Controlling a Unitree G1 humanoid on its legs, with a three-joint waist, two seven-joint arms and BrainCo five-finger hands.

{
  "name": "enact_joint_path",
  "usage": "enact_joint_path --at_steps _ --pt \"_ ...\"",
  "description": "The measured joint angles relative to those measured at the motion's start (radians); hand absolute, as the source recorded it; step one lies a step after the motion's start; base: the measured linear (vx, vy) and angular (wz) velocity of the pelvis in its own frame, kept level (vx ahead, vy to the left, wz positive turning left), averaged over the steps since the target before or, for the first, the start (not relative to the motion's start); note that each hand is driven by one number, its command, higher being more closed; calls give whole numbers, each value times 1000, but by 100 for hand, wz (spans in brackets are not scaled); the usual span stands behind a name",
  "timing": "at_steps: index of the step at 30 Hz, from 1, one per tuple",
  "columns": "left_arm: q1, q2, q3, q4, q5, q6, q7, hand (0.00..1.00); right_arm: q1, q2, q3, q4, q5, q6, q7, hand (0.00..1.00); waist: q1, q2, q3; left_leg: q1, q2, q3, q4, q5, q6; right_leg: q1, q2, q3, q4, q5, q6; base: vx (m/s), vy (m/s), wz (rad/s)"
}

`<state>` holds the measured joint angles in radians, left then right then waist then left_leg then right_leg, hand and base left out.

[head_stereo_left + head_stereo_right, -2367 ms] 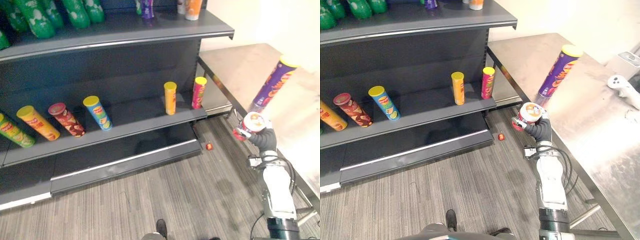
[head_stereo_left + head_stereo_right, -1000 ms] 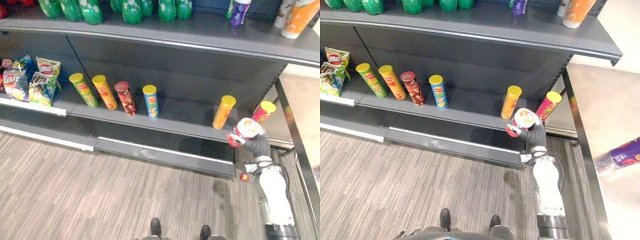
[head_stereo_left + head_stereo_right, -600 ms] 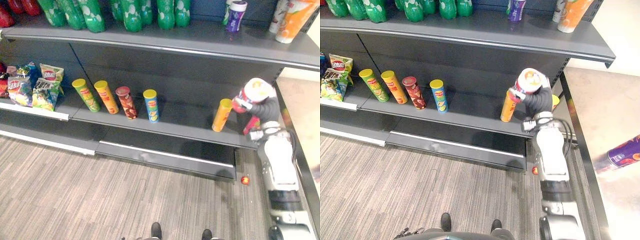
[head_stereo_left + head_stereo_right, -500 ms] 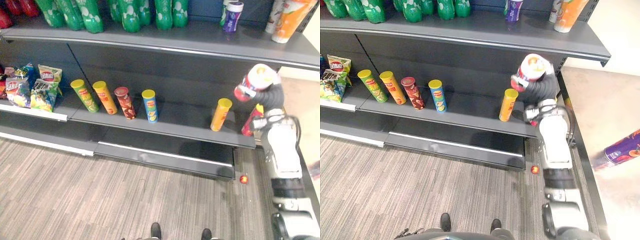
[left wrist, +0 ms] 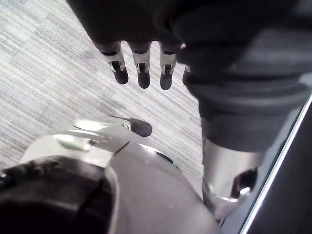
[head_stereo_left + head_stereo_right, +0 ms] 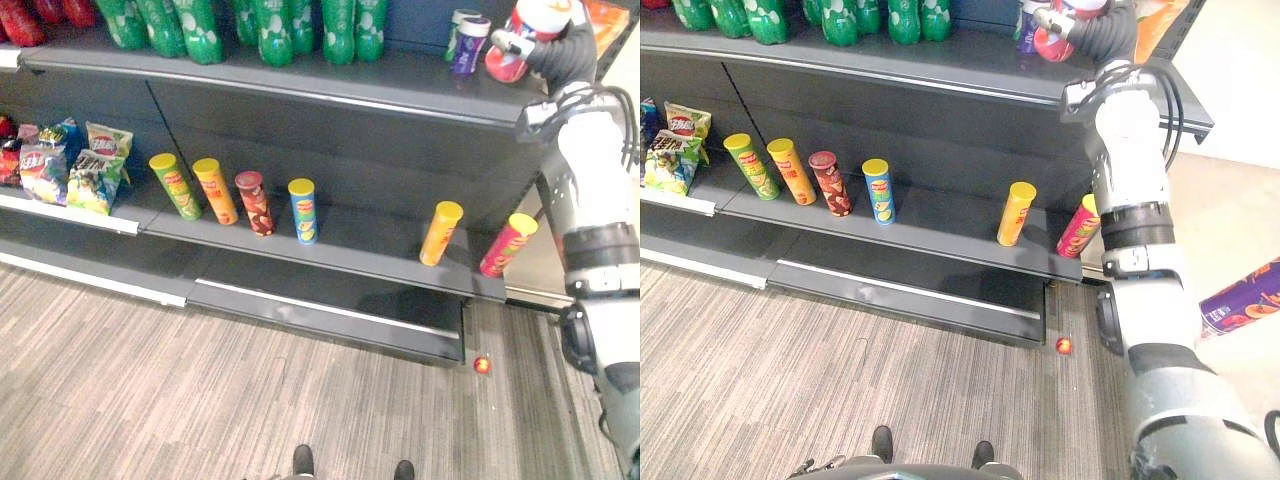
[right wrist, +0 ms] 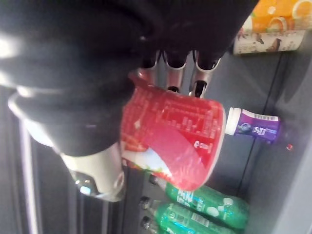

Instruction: Put the gum and the chips on the shelf.

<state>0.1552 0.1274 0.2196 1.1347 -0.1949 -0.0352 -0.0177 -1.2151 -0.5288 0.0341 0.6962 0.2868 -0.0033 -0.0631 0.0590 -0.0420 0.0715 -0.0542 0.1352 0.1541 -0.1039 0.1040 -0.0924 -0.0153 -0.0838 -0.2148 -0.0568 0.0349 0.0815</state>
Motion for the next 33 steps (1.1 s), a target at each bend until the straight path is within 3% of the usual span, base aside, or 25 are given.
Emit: enact_joint_path --at_steps 5,11,33 --pt "-19 12 -12 -2 -39 -6 3 0 -133 1 6 188 0 22 2 100 11 -19 18 -37 2 -24 0 12 -5 -22 4 -21 -3 2 -2 21 -8 11" --pt "-55 21 -12 -12 -40 -9 15 0 -221 1 -70 299 -1 25 -2 100 26 -34 61 -76 4 -57 0 22 -8 -36 10 -56 -10 5 -6 15 -9 18" --pt "-93 23 -16 -40 -40 -22 44 0 -294 16 -115 382 -14 28 -17 100 19 -32 123 -99 16 -51 0 31 -15 -68 21 -53 1 6 -9 4 1 0"
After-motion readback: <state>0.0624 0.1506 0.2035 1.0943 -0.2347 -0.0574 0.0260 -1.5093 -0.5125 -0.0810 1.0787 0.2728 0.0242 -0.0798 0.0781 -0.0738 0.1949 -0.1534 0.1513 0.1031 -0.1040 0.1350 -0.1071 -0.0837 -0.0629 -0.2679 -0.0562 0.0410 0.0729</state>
